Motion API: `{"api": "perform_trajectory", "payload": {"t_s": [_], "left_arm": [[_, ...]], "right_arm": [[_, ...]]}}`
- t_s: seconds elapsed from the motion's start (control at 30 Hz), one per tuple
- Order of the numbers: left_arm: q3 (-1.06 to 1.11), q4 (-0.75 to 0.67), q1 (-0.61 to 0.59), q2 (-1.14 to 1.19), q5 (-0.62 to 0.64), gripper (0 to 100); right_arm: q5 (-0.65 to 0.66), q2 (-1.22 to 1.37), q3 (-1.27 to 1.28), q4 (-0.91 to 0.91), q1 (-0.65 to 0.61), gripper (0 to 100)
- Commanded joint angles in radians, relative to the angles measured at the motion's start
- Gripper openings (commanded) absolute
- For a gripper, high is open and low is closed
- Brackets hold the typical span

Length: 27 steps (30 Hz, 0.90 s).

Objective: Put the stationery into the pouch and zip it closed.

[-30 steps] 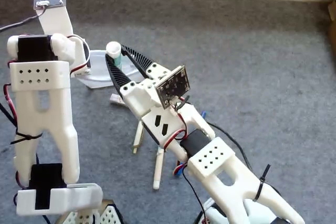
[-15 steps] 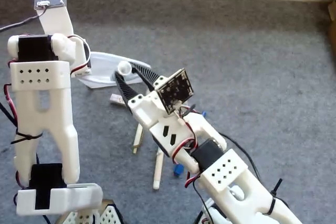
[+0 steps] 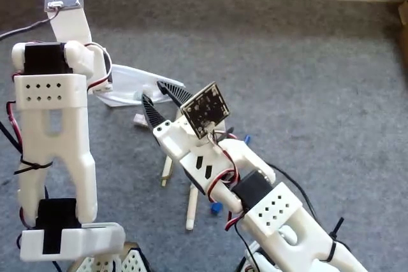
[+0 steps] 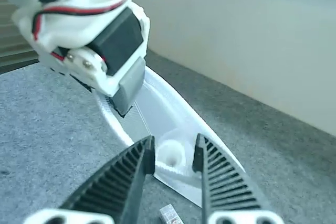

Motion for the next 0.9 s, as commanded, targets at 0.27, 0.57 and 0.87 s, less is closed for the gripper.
{"api": "perform_trajectory", "payload": {"t_s": [0.27, 0.57, 0.87], "left_arm": [[0.002, -0.026, -0.010, -0.010, 0.011, 1], [0.002, -0.026, -0.013, -0.018, 0.014, 1], [0.004, -0.026, -0.015, -0.019, 0.014, 1]], "right_arm": [[0.002, -0.019, -0.249, 0.300, -0.004, 11.2], [0.002, -0.019, -0.248, 0.306, -0.002, 11.2], [-0.017, -0.019, -0.295, 0.486, 0.035, 11.2]]}}
